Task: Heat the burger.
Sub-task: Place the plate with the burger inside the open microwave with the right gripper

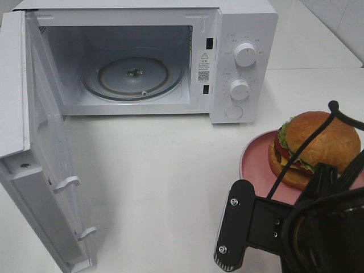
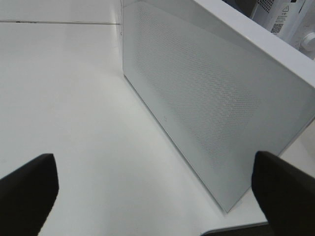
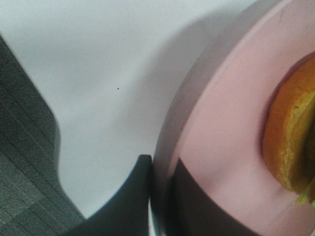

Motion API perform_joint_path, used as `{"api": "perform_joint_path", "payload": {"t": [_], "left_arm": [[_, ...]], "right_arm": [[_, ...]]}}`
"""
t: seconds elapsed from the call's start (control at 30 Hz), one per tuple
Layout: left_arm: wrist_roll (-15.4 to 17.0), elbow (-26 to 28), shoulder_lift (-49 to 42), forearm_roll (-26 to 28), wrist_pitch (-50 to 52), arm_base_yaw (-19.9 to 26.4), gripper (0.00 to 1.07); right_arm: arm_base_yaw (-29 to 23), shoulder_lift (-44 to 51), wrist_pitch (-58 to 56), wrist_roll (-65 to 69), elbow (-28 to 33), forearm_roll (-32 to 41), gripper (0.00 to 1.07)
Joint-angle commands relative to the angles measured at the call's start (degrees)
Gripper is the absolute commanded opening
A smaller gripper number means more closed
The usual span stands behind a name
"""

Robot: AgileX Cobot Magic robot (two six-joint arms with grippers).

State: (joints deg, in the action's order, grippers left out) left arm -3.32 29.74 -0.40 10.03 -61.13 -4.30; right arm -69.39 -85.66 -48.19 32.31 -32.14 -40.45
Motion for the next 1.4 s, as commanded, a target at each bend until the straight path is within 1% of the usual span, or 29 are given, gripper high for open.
{"api": "perform_joint_path", "payload": {"t": [0.03,0.1,0.4,0.83,0.93,1.33,1.4], "left_arm": [[-0.1,-0.1,-0.9,0.1,-0.1,0.1,1.0],[-0.1,-0.1,-0.9,0.1,-0.1,0.1,1.0],[-0.1,-0.1,-0.9,0.1,-0.1,0.1,1.0],[-0.1,-0.1,-0.9,0.1,-0.1,0.1,1.0],[-0.1,-0.1,-0.9,0.1,-0.1,0.1,1.0],[-0.1,-0.1,-0.9,0.1,-0.1,0.1,1.0],[-0.1,-0.1,-0.9,0.1,-0.1,0.1,1.0]], "right_arm": [[-0.1,0.3,-1.8,-0.9,0.1,-4.9,0.01],[-0.1,0.3,-1.0,-1.7,0.1,-6.1,0.01],[-0.1,0.3,3.5,-4.7,-0.1,-6.1,0.01],[-0.1,0.3,5.8,-10.1,-4.4,-10.7,0.0],[1.1,0.3,8.4,-13.0,-4.4,-11.7,0.0],[4.4,0.3,11.5,-18.6,-4.4,-12.4,0.0],[5.8,0.3,13.7,-22.3,-4.4,-12.4,0.0]]}}
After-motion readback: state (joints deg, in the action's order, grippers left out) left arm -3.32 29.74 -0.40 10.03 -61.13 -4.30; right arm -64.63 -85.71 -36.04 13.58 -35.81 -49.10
